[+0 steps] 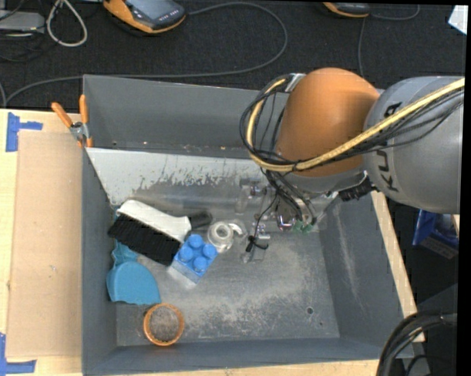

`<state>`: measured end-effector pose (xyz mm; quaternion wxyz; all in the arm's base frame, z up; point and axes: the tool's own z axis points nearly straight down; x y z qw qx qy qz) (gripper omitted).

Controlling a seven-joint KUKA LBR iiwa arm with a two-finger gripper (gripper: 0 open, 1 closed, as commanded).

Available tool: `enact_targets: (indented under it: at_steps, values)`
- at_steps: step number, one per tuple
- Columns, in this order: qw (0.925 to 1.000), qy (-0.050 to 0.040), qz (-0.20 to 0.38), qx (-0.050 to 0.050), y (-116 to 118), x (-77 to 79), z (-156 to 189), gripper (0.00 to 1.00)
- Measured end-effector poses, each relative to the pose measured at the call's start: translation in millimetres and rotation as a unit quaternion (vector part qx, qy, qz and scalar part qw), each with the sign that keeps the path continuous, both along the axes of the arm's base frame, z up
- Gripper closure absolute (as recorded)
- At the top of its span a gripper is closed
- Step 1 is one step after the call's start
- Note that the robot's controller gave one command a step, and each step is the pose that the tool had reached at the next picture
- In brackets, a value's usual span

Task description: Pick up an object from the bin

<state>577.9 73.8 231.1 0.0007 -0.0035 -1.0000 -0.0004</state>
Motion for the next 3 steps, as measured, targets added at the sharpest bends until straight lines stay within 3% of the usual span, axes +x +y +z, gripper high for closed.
enact_targets:
  at_steps: [1,2,3]
  values:
    - [1.0,0.0,0.0,0.0,0.0,0.0,0.0,0.0]
    - [0.9889,0.0021,0.149,0.001,34.8,16.8,-66.3,0.0]
    - [0.9903,-0.0006,0.139,0.001,46.9,26.0,-66.6,0.0]
